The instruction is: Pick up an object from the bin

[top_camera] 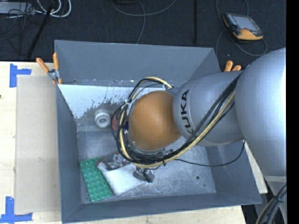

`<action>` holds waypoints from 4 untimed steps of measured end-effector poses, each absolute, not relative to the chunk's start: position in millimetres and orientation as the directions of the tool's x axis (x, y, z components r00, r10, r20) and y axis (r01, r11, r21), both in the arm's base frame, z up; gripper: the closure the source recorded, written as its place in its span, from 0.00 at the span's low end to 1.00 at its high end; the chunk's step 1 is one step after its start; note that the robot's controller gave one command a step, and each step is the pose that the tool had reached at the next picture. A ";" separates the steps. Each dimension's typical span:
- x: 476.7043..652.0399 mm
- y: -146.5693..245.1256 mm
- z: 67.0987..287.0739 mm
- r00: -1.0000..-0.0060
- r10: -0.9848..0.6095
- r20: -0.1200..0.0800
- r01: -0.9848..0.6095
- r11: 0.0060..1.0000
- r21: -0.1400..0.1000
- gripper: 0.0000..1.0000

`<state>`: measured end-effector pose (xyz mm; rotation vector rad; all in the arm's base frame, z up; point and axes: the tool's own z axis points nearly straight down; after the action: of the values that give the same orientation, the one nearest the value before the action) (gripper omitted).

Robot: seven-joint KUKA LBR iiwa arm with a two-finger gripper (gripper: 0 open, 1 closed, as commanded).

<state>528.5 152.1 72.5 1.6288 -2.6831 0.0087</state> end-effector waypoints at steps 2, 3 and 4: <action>506.2 162.0 72.4 -0.199 -0.980 -0.006 -0.980 0.199 -0.004 0.00; 491.2 166.0 74.0 -0.164 -0.986 -0.012 -0.986 0.164 -0.016 0.00; 487.5 166.8 73.6 -0.164 -0.986 -0.006 -0.986 0.164 -0.003 1.00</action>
Offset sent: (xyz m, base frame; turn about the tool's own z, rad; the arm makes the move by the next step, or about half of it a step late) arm -0.0193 0.0168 -0.0025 -0.1758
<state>487.5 166.8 73.6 2.0356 -2.4017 -0.0020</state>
